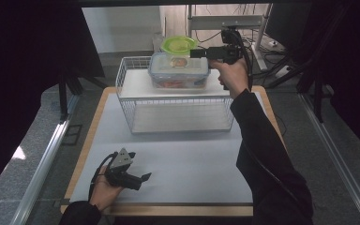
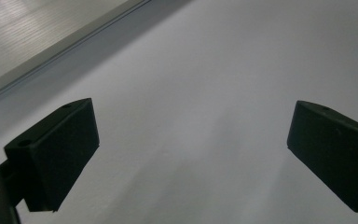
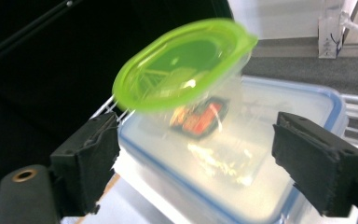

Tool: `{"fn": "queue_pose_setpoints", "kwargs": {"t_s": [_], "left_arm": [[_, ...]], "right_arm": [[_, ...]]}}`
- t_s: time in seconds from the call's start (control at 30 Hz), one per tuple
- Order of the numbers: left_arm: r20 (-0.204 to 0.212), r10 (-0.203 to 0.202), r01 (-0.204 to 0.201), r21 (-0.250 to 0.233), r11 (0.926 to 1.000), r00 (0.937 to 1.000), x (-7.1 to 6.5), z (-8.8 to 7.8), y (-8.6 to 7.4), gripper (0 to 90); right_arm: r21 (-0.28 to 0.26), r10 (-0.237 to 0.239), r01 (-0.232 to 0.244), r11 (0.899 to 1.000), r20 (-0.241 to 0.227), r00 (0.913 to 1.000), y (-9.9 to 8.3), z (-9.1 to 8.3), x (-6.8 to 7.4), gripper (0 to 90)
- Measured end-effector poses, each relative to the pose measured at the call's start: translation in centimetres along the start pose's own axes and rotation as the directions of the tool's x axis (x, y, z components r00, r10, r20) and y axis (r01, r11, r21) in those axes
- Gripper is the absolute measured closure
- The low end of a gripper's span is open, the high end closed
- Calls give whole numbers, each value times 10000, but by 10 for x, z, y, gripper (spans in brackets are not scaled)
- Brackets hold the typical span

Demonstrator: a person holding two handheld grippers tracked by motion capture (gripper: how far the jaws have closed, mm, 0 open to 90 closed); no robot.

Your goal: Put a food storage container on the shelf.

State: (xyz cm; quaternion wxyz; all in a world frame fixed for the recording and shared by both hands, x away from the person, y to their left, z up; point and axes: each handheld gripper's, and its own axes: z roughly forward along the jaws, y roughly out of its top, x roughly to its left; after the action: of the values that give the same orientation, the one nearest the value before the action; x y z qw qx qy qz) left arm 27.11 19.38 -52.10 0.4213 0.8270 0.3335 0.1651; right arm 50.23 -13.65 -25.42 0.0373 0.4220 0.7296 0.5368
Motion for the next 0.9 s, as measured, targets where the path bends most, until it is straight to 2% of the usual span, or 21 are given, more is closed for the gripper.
{"fn": "queue_pose_setpoints", "kwargs": {"t_s": [0.1,0.2,0.23,0.27,0.3,0.37,0.43,0.53,0.57,0.6,0.7,0.9], "left_arm": [[25,-37,37,-52,10000,10000,0,0,0,19],[75,-99,100,-152,9998,9999,1,-1,0,19],[75,-99,100,-152,9998,9999,1,-1,0,19],[117,-139,141,-180,9997,9998,1,-1,0,19],[117,-139,141,-180,9997,9998,1,-1,0,19],[205,-206,211,-280,9994,9996,2,-1,0,18],[219,-216,223,-295,9993,9995,2,-1,0,17],[298,-308,319,-342,9989,9991,3,-1,0,16],[298,-308,319,-342,9989,9991,3,-1,0,16],[304,-326,337,-360,9988,9990,3,-1,0,15],[334,-318,330,-348,9988,9989,3,-1,0,15],[342,-316,328,-332,9989,9989,3,-1,0,14]], "right_arm": [[14,-321,321,9995,-52,9995,-9,-4,3,127],[16,-1006,1006,9949,-66,9949,-29,-10,9,99],[16,-1006,1006,9949,-66,9949,-29,-10,9,99],[73,-1321,1321,9912,20,9912,-38,-13,11,86],[73,-1321,1321,9912,20,9912,-38,-13,11,86],[167,-1767,1765,9842,66,9842,-54,-16,13,73],[226,-1867,1864,9822,107,9824,-60,-17,14,69],[270,-2285,2280,9733,150,9734,-79,-20,15,61],[270,-2285,2280,9733,150,9734,-79,-20,15,61],[281,-2502,2496,9679,180,9680,-88,-20,14,61],[424,-2766,2755,9604,215,9608,-101,-20,14,59],[510,-3028,3012,9522,265,9527,-118,-20,14,52]]}}
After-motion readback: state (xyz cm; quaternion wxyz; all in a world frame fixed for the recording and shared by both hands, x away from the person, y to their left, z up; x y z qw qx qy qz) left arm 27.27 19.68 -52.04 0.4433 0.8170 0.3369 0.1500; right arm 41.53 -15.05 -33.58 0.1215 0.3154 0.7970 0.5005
